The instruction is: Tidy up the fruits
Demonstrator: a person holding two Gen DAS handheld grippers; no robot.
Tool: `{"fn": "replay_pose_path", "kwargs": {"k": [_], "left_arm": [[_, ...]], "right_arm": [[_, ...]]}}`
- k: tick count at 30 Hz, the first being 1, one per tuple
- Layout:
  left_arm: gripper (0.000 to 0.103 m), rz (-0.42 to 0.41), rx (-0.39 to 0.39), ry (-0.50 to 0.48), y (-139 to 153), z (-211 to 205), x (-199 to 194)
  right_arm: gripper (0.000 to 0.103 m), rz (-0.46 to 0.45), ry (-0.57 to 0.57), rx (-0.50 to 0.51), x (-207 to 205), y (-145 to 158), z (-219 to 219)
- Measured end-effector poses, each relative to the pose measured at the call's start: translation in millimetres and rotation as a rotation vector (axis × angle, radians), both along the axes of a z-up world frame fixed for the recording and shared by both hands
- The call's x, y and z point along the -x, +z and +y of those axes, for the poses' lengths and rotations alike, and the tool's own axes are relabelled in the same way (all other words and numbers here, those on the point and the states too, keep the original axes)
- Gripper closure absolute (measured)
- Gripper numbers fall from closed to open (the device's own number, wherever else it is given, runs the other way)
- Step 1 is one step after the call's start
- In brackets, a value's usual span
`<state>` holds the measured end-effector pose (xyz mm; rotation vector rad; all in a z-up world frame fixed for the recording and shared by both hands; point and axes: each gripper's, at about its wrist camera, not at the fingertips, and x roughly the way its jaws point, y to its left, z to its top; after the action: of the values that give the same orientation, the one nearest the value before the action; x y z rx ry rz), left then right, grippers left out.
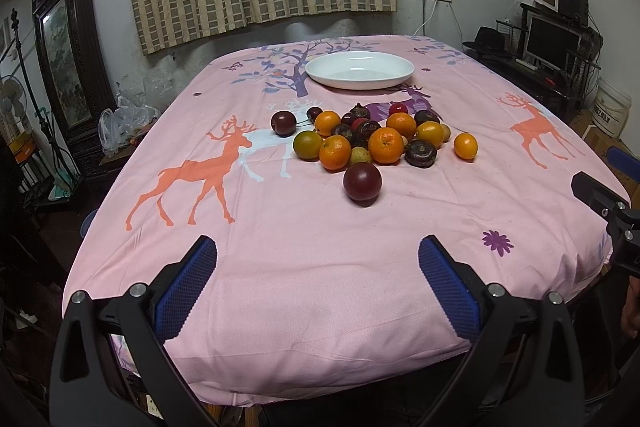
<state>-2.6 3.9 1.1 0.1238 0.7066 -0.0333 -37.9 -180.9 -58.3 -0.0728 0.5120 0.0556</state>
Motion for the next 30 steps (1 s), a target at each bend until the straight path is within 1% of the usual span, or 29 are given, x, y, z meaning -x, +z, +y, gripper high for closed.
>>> {"fn": "replay_pose_path", "kwargs": {"k": [12, 13, 16, 24, 30], "left_arm": [[0.004, 0.0, -0.001, 0.0, 0.1, -0.2, -0.1], [0.004, -0.001, -0.001, -0.001, 0.0, -0.4, -0.2], [0.004, -0.001, -0.002, -0.001, 0.1, -0.1, -0.1], [0.004, 0.0, -0.001, 0.0, 0.1, -0.6, -0.2], [0.004, 0.006, 0.003, -0.01, -6.6, 4.4, -5.7]], "right_arm": [[0.003, -0.001, 0.0, 0.001, -0.4, -2.9, 2.4], [0.003, -0.001, 0.0, 0.001, 1.0, 1.9, 0.1], [0.003, -0.001, 0.0, 0.001, 1.5, 3.0, -0.6], [0.003, -0.003, 0.001, 0.0, 1.3, 1.2, 0.5], [0.003, 0.0, 0.016, -0.008, -6.9, 1.7, -7.3]]}}
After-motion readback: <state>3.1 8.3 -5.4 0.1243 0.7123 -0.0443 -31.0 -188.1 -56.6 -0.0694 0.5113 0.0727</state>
